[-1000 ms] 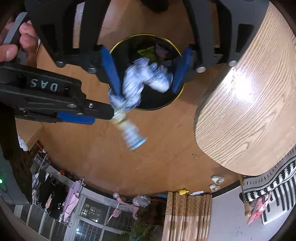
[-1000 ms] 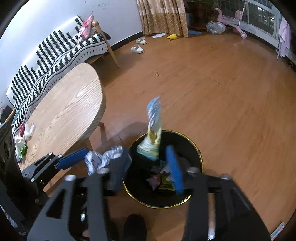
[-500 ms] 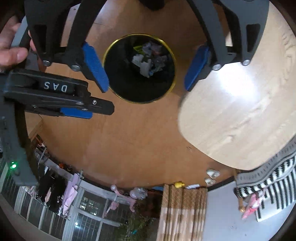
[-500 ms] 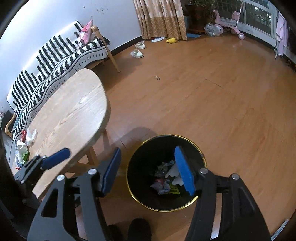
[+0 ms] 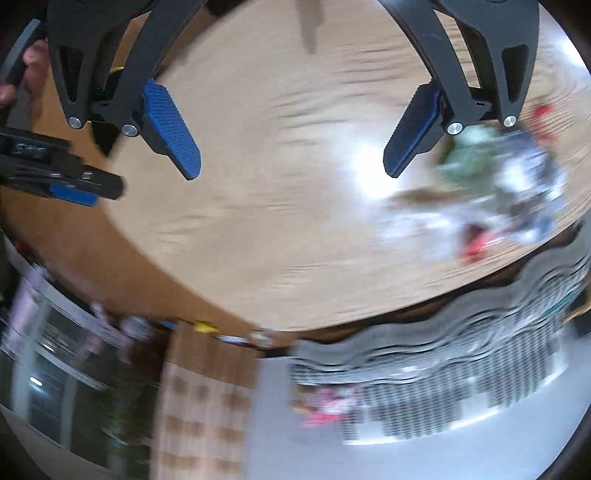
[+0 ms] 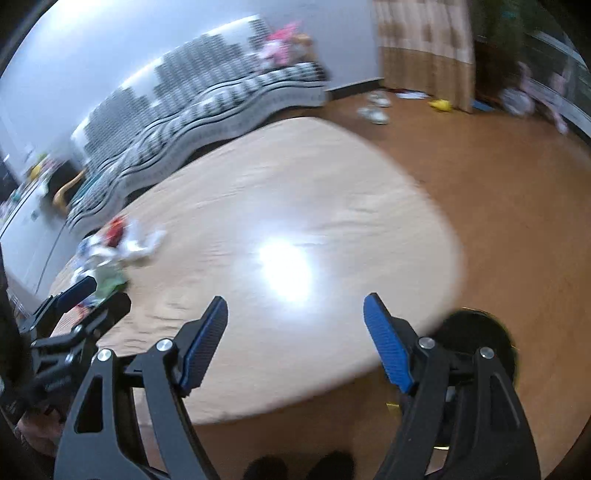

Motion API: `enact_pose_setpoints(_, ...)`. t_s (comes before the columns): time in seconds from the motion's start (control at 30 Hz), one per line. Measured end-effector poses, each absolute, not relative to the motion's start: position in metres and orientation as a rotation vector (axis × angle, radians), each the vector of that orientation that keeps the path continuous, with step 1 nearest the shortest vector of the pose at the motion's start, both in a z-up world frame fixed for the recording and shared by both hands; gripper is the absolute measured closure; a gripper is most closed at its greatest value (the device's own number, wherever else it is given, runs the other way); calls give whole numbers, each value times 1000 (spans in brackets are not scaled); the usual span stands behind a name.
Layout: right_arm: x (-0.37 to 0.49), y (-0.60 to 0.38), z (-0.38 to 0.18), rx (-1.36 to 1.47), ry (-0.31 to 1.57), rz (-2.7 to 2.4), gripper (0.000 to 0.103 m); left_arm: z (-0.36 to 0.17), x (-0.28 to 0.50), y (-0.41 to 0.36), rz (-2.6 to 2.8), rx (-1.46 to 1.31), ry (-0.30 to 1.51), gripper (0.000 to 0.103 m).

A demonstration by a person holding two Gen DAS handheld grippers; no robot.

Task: Collect trash
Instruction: 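Grasp the red ribbon with the left tool while the right tool grasps the green box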

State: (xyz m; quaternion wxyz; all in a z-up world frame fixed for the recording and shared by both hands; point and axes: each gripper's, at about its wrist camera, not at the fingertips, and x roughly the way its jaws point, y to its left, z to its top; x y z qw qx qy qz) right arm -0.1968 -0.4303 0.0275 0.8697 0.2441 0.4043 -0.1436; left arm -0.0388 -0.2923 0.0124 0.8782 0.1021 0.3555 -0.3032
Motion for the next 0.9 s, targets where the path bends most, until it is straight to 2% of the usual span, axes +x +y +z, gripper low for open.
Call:
enact_pose_setpoints(0.27, -75, -290, 37, 408, 907, -57, 27, 6, 34, -114, -294, 100, 771, 7)
enact_pose_setpoints(0.37, -38, -247, 26, 392, 951, -6, 27, -4, 50, -75, -248, 52, 802, 7)
enact_pose_setpoints(0.57, 8, -199, 6, 370, 1007, 28, 27, -31, 72, -46, -236, 65, 860, 7)
enact_pose_setpoints(0.83, 32, -183, -15, 331, 1052, 15, 27, -49, 84, -53, -251, 95, 886, 7)
enact_pose_setpoints(0.9, 34, -185, -20, 324, 1060, 6, 27, -54, 86, -56, -251, 105, 895, 12)
